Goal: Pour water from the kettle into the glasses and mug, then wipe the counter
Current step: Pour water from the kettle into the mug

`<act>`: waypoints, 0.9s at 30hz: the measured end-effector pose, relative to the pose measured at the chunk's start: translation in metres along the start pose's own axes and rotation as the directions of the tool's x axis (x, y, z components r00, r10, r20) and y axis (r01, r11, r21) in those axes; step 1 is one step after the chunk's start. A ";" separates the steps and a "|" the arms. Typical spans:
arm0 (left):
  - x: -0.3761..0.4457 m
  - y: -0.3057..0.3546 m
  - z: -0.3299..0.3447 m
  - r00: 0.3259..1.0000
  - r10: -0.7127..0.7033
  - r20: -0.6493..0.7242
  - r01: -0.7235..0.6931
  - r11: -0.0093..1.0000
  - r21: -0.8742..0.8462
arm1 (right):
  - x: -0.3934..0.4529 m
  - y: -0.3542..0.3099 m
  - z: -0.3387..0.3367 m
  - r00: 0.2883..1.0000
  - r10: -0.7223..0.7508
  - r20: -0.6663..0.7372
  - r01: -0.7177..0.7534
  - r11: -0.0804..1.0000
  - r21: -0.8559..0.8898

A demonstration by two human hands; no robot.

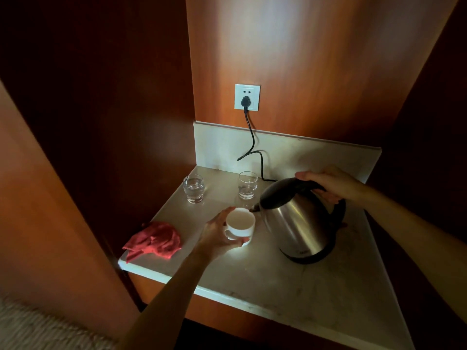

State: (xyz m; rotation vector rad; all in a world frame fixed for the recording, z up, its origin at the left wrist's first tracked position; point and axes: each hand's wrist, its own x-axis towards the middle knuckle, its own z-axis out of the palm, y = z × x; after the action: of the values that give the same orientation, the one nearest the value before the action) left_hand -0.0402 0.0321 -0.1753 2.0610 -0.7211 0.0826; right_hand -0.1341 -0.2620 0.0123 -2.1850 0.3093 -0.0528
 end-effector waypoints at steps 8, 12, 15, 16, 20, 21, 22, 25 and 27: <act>-0.001 0.000 0.000 1.000 0.003 -0.005 -0.003 1.000 0.007 | 0.001 -0.019 -0.002 0.999 0.035 0.016 -0.033 0.988 -0.153; 0.000 0.000 0.000 1.000 -0.009 0.010 0.009 1.000 -0.007 | 0.005 -0.024 0.006 0.999 0.036 0.013 -0.033 0.984 -0.174; 0.000 0.001 0.000 0.999 -0.031 0.019 0.031 0.999 -0.011 | 0.008 -0.026 0.009 0.998 0.047 0.033 -0.039 0.979 -0.201; 0.000 0.001 0.000 0.999 -0.040 0.020 0.040 0.999 -0.010 | 0.009 -0.026 0.010 0.998 0.053 0.038 -0.044 0.978 -0.204; -0.001 0.001 -0.002 0.997 -0.064 0.031 0.064 0.998 0.012 | 0.010 -0.028 0.011 0.998 0.052 0.043 -0.042 0.975 -0.216; -0.001 0.001 -0.002 0.997 -0.064 0.034 0.064 0.998 0.012 | 0.010 -0.030 0.011 0.998 0.052 0.043 -0.041 0.974 -0.225; -0.001 0.001 -0.002 0.997 -0.066 0.033 0.065 0.998 0.010 | 0.010 -0.032 0.011 0.997 0.055 0.045 -0.043 0.970 -0.237; 0.000 0.000 -0.001 0.997 -0.077 0.027 0.077 0.997 0.004 | 0.010 -0.038 0.012 0.997 0.053 0.052 -0.036 0.958 -0.285; 0.000 -0.001 0.000 0.997 -0.074 0.026 0.074 0.997 0.007 | 0.010 -0.042 0.012 0.998 0.034 0.055 -0.015 0.947 -0.321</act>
State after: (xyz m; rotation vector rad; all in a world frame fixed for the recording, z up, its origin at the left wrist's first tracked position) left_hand -0.0396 0.0322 -0.1757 2.0959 -0.6601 0.0161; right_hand -0.1139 -0.2312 0.0382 -2.4995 0.3293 0.0832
